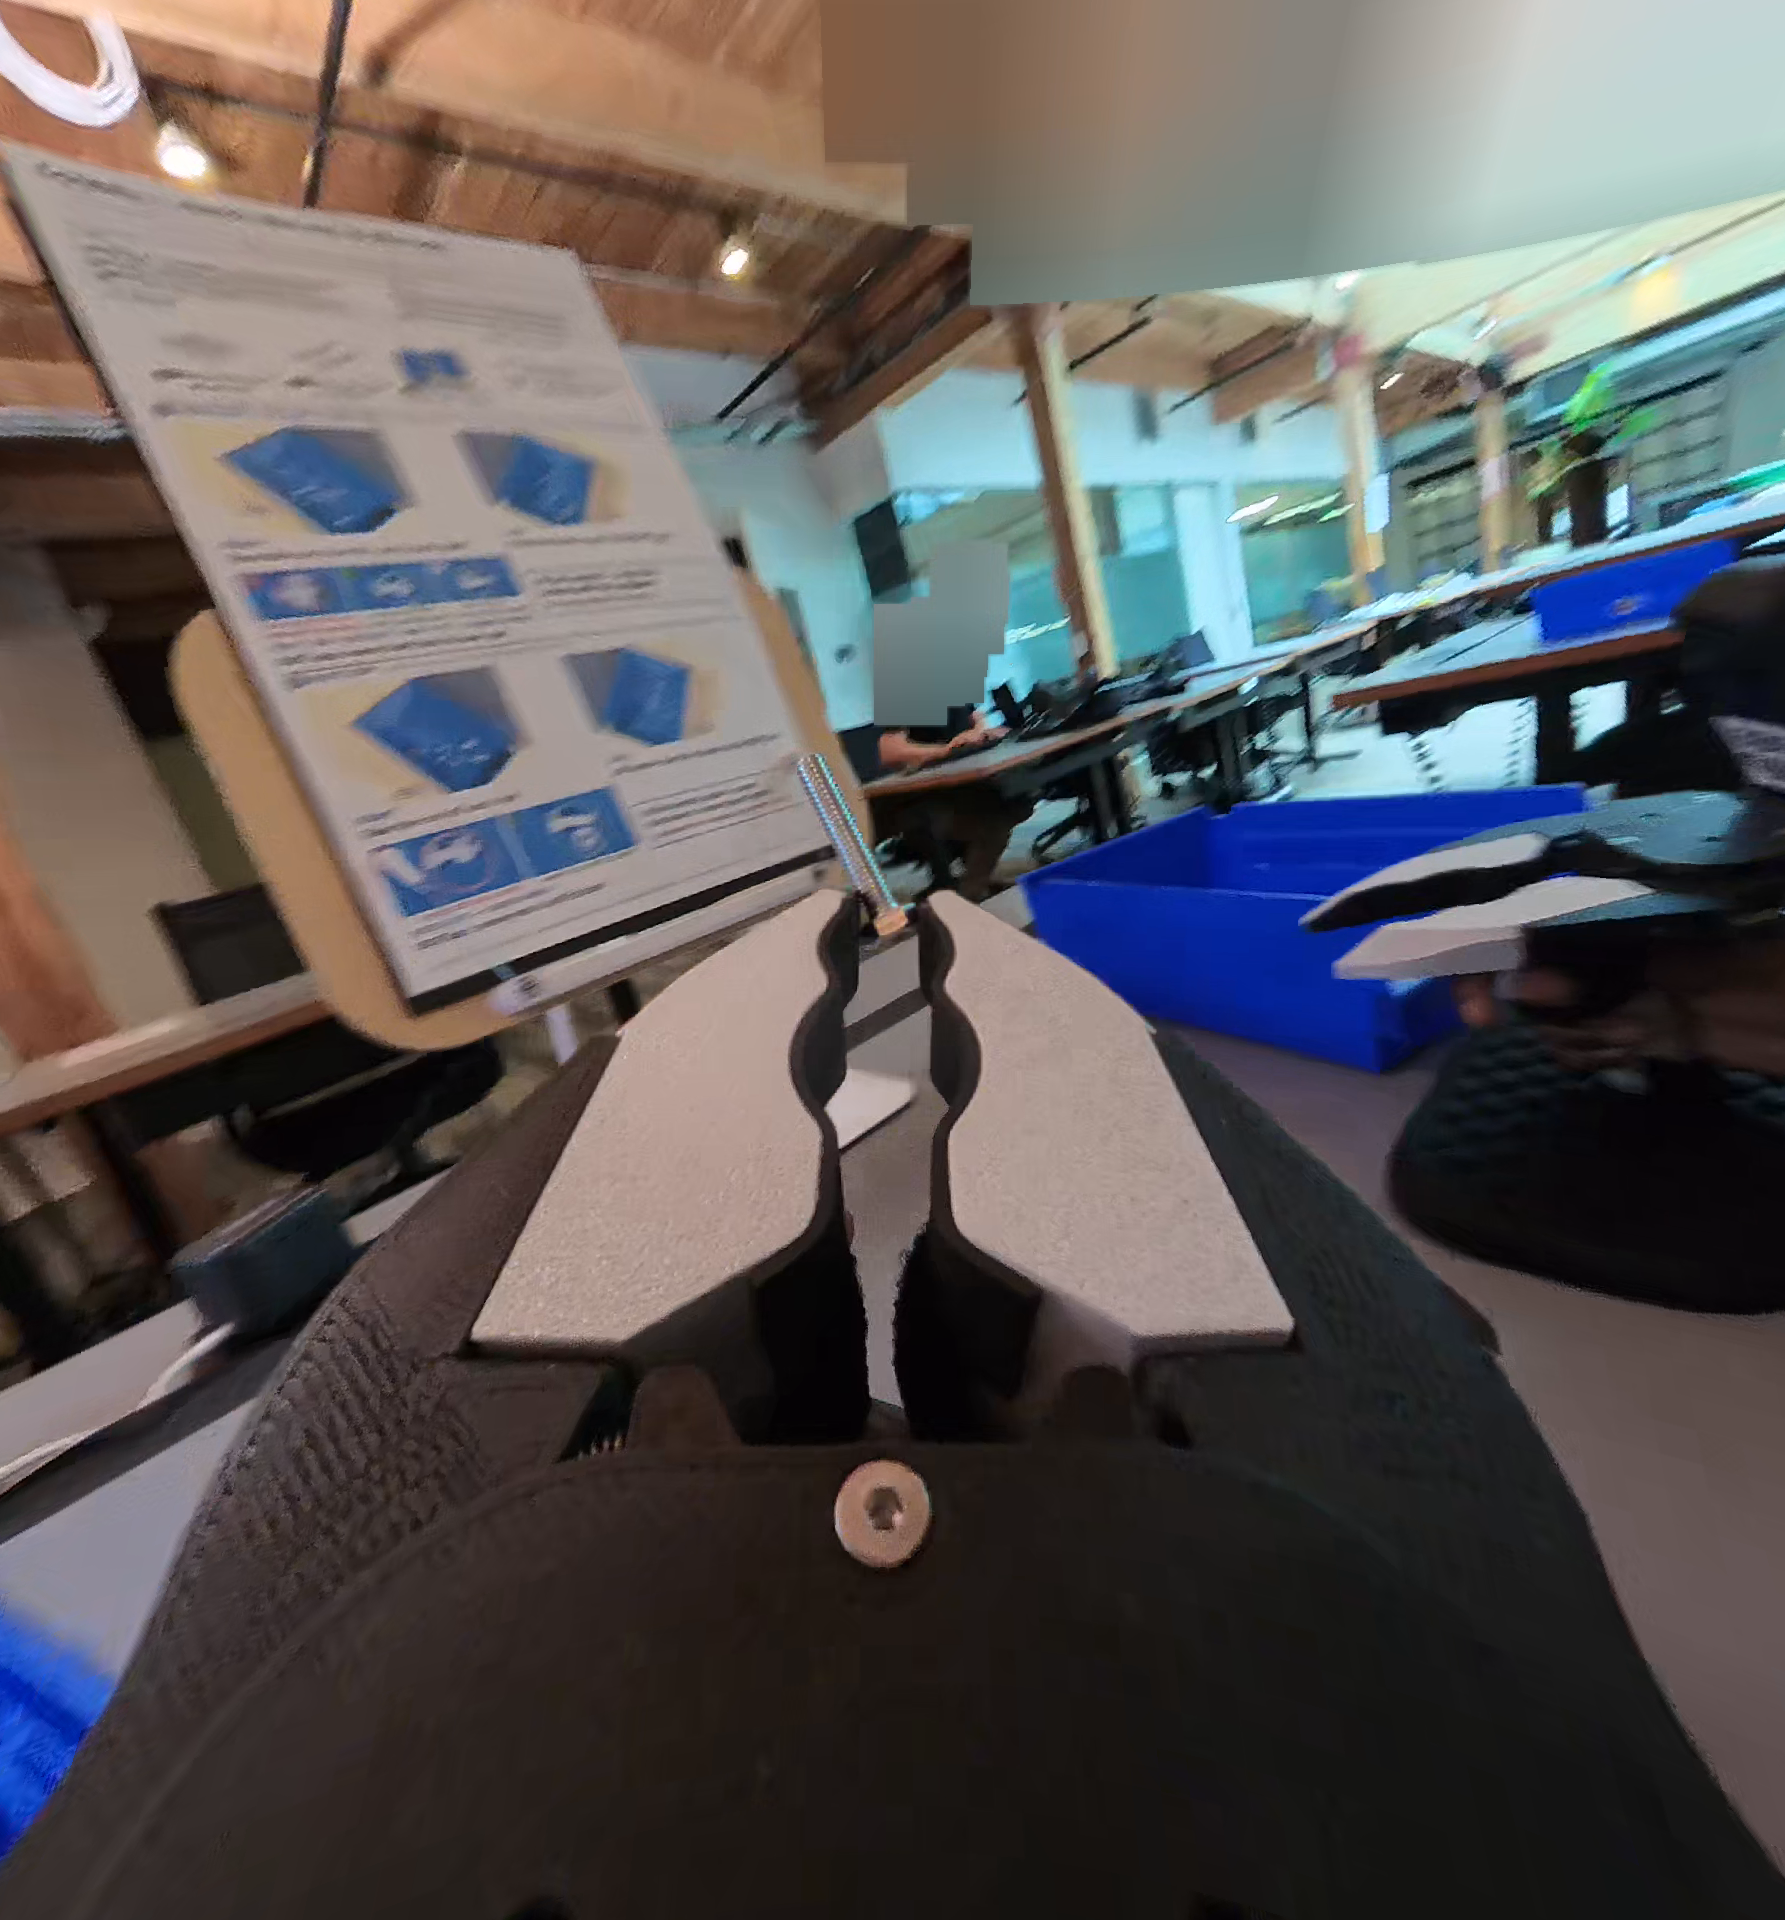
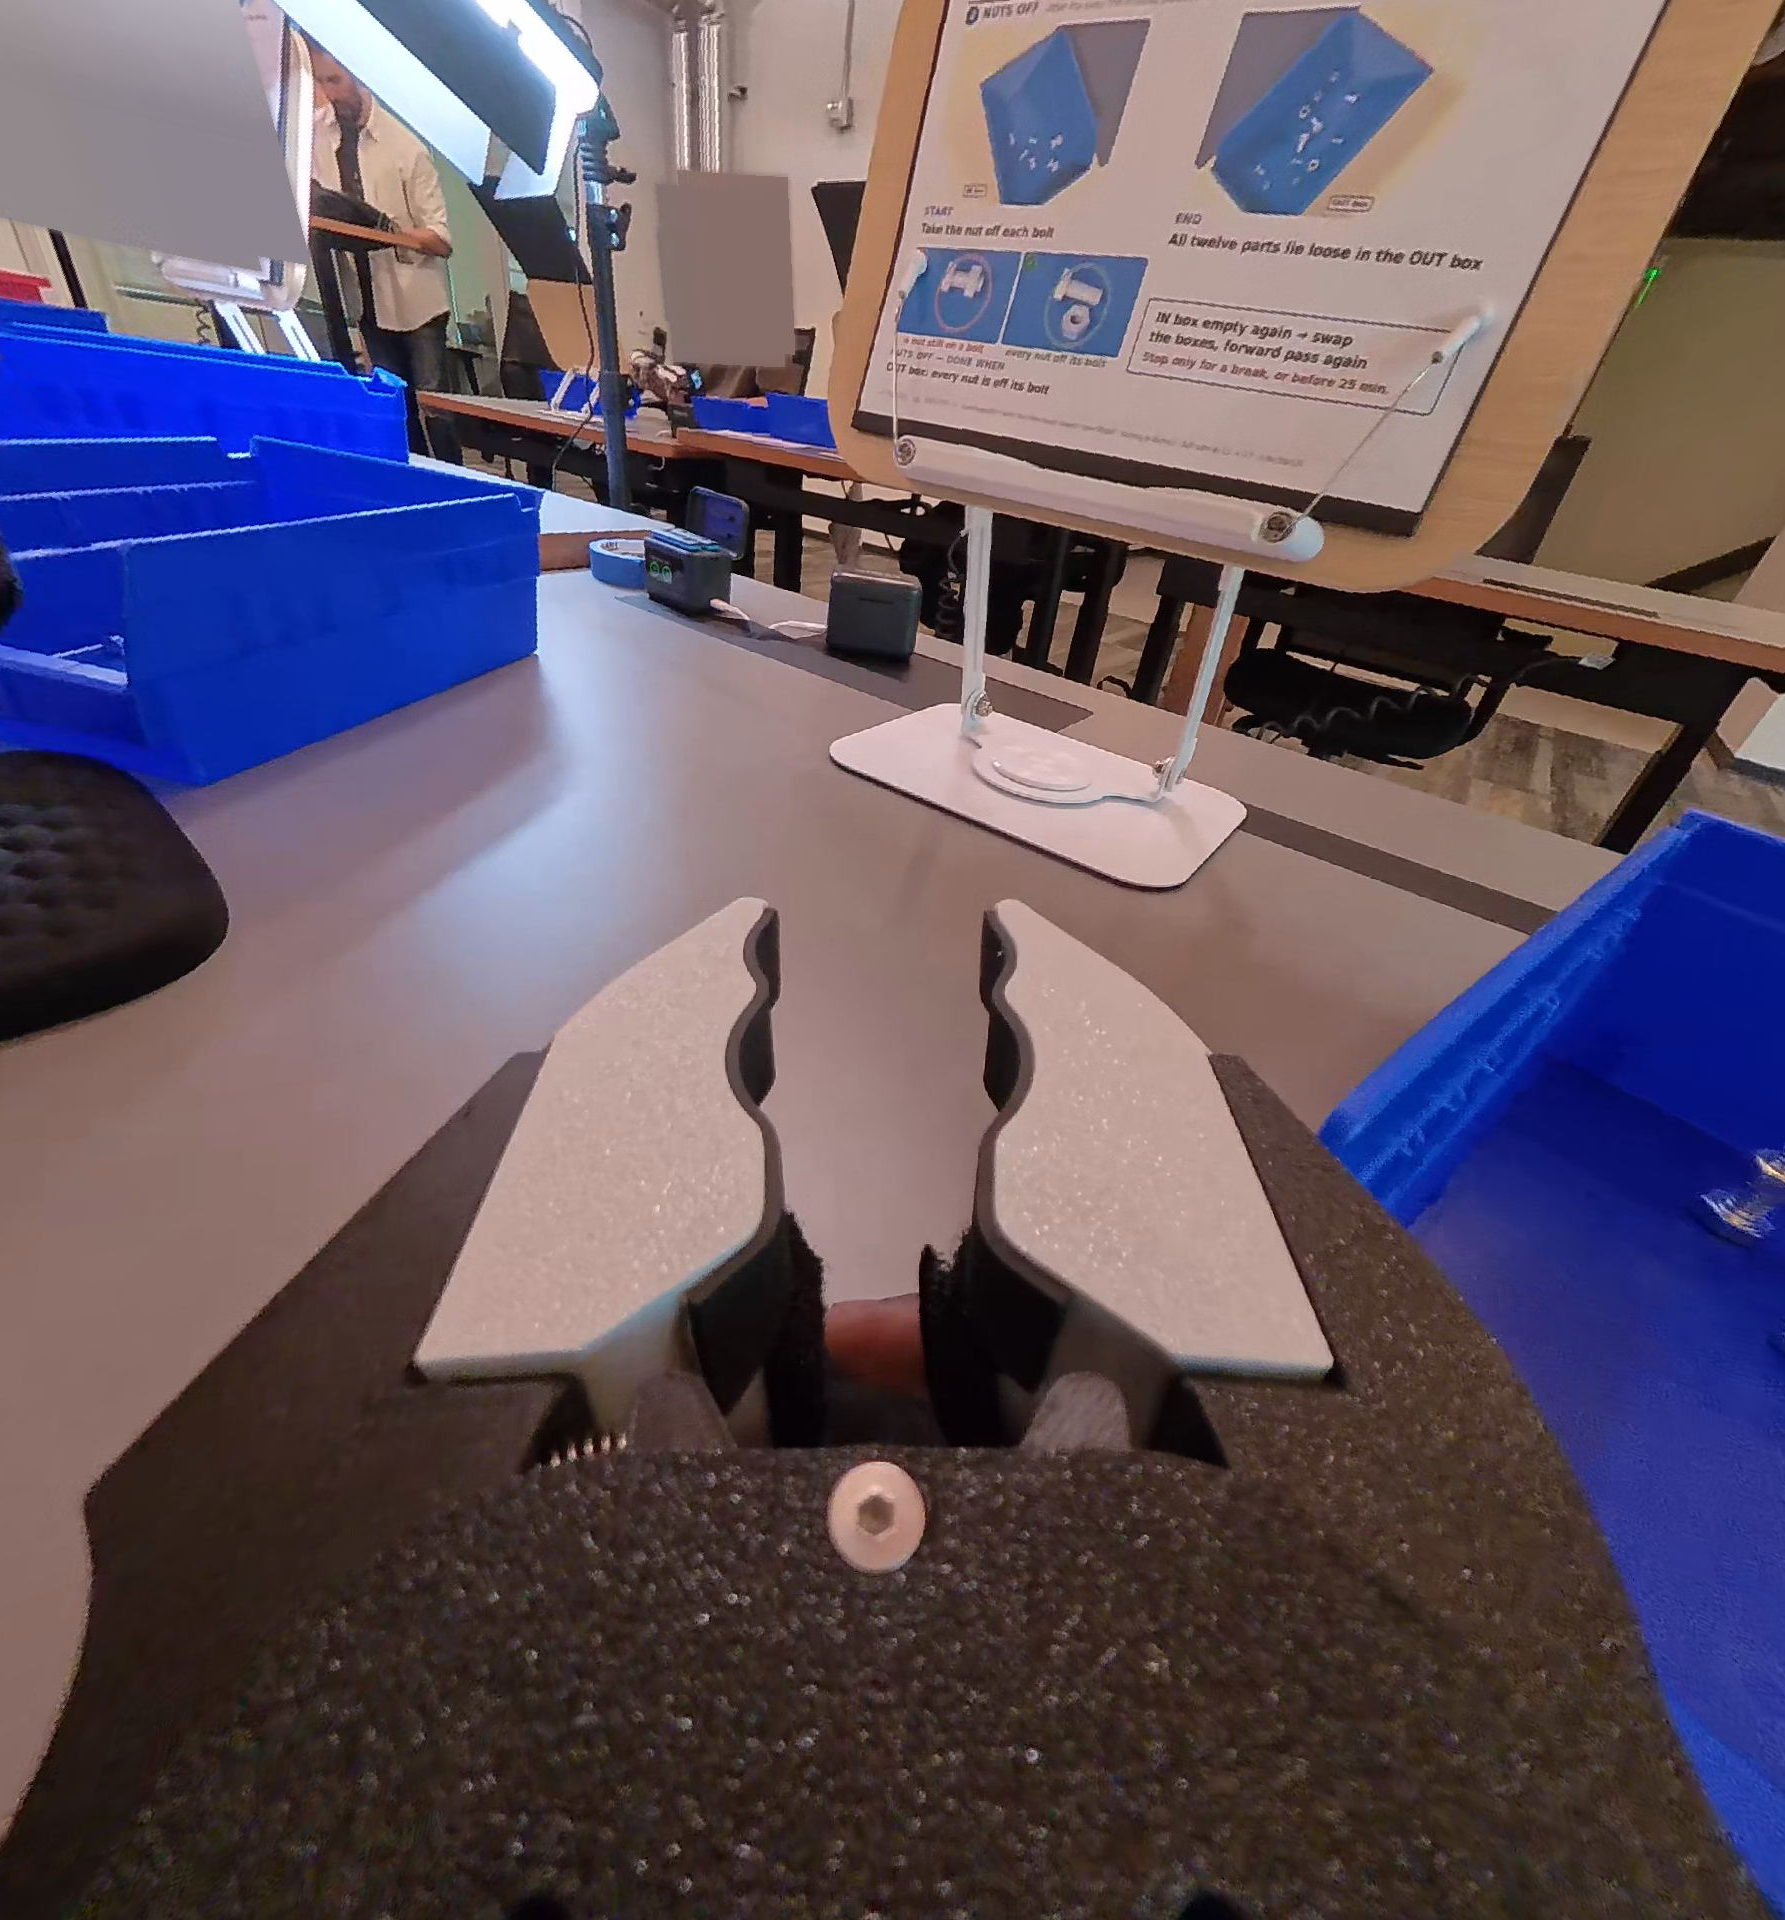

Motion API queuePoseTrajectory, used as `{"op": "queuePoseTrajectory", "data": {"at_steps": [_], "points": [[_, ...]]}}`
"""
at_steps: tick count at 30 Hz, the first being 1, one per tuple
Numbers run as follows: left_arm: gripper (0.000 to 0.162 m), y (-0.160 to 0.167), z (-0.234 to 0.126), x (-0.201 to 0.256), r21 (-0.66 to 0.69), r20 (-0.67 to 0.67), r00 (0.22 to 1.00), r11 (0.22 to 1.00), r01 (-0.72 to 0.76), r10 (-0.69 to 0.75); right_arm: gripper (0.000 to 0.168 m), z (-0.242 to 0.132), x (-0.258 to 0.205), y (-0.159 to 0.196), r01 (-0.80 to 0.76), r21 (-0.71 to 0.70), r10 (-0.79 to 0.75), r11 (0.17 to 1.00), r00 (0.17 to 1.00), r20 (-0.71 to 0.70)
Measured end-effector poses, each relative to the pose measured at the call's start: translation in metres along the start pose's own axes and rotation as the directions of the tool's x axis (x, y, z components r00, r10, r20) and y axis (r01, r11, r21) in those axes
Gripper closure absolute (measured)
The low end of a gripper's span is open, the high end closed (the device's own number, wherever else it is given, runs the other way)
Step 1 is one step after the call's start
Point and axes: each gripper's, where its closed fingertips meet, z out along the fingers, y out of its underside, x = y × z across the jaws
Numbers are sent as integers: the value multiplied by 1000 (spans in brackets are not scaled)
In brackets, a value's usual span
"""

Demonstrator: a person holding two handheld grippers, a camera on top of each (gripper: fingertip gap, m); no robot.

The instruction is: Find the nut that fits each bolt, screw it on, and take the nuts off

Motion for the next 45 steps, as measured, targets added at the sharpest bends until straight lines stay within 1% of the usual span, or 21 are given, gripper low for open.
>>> {"op": "queuePoseTrajectory", "data": {"at_steps": [3, 6, 9, 11, 13, 15, 18, 21, 25, 27, 30, 32, 35, 37, 40, 43, 45], "points": [[151, 11, 5, 32, 53, -90, 996, 998, 20, -15, 132, 2, -4, 2, 22, -17, -21, 1000, 1000, 21], [151, 28, 9, 59, 51, -176, 984, 999, 8, 1, 133, 3, -11, 4, 53, -34, -51, 998, 997, 55], [151, 38, 10, 76, 39, -240, 971, 999, 20, -10, 134, 5, -17, 5, 76, -48, -71, 996, 993, 93], [151, 42, 10, 84, 31, -275, 962, 999, 10, -1, 136, 6, -25, 4, 86, -47, -79, 995, 987, 138], [151, 45, 9, 89, 24, -298, 954, 1000, -7, 14, 136, 9, -41, -2, 55, -41, -45, 998, 973, 225], [151, 47, 9, 92, 18, -317, 948, 1000, -4, 10, 136, 11, -67, -14, -14, -23, 22, 1000, 932, 361], [151, 49, 8, 96, 10, -330, 944, 1000, -12, 15, 136, 13, -106, -44, -146, 33, 105, 989, 830, 548], [151, 51, 8, 97, 4, -333, 943, 1000, -22, 22, 140, 20, -126, -63, -221, 28, 155, 975, 763, 628], [151, 54, 8, 99, -6, -345, 938, 1000, -31, 27, 145, 32, -141, -71, -255, -13, 193, 967, 700, 688], [151, 55, 8, 99, -11, -347, 937, 999, -34, 28, 148, 36, -145, -73, -255, -23, 198, 967, 686, 700], [151, 56, 8, 100, -13, -350, 936, 999, -35, 28, 151, 42, -148, -69, -209, -29, 170, 978, 703, 691], [151, 57, 8, 100, -19, -353, 935, 999, -31, 22, 162, 43, -149, -69, -192, -15, 149, 981, 707, 691], [150, 59, 9, 97, -45, -355, 935, 999, 0, -16, 162, 44, -147, -68, -182, -16, 144, 983, 719, 680], [140, 59, 9, 88, -55, -334, 941, 998, 39, -55, 162, 46, -145, -66, -177, -8, 138, 984, 736, 663], [131, 56, 7, 63, -52, -257, 955, 989, 142, -151, 162, 51, -144, -54, -141, -45, 137, 989, 759, 636], [132, 56, 5, 27, -18, -115, 949, 956, 292, -292, 162, 57, -152, -34, -83, -120, 140, 989, 768, 624], [132, 56, 3, 9, 13, -51, 936, 937, 350, -349, 162, 60, -159, -17, -19, -174, 124, 985, 776, 619]]}}
